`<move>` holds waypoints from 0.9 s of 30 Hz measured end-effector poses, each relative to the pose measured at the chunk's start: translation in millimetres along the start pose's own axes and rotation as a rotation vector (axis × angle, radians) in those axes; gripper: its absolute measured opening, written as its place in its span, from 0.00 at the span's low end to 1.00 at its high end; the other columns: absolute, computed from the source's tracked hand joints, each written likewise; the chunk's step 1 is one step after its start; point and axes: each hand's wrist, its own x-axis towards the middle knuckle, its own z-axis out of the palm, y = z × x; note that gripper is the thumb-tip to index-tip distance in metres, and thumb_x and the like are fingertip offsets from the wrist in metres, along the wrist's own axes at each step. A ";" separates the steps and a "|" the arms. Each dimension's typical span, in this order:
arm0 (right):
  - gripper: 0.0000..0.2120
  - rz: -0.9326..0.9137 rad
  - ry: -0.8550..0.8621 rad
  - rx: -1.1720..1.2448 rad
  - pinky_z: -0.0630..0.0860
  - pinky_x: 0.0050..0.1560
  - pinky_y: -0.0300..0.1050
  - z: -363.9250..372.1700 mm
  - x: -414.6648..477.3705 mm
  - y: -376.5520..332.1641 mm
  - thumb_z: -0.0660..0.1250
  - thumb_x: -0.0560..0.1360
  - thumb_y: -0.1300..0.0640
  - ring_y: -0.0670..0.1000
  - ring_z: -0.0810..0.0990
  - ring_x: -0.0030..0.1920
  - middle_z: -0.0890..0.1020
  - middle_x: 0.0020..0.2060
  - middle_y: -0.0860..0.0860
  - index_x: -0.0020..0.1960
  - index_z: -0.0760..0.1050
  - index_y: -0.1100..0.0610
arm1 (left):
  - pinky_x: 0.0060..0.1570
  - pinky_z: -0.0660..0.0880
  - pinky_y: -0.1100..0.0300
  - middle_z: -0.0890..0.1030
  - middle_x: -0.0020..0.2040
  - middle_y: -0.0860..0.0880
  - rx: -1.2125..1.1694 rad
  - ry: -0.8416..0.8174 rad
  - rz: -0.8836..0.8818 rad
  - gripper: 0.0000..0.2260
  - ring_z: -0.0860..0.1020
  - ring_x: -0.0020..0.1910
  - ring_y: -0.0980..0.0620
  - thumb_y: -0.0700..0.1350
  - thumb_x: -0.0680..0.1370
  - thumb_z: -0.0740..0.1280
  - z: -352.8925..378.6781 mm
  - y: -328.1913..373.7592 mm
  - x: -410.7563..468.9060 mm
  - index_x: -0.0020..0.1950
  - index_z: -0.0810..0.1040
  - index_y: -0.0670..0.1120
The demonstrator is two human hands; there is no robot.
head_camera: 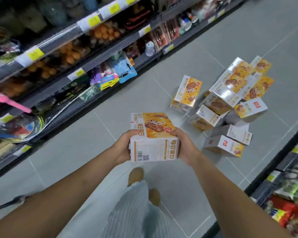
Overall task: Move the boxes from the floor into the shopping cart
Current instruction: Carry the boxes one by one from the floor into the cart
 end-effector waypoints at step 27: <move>0.10 -0.085 -0.486 -0.246 0.78 0.42 0.45 616.9 -259.7 229.0 0.60 0.79 0.58 0.54 0.82 0.42 0.83 0.47 0.56 0.59 0.73 0.55 | 0.42 0.77 0.56 0.82 0.50 0.47 -0.302 0.503 0.736 0.13 0.81 0.42 0.50 0.41 0.79 0.61 -492.2 -168.1 -512.0 0.64 0.71 0.49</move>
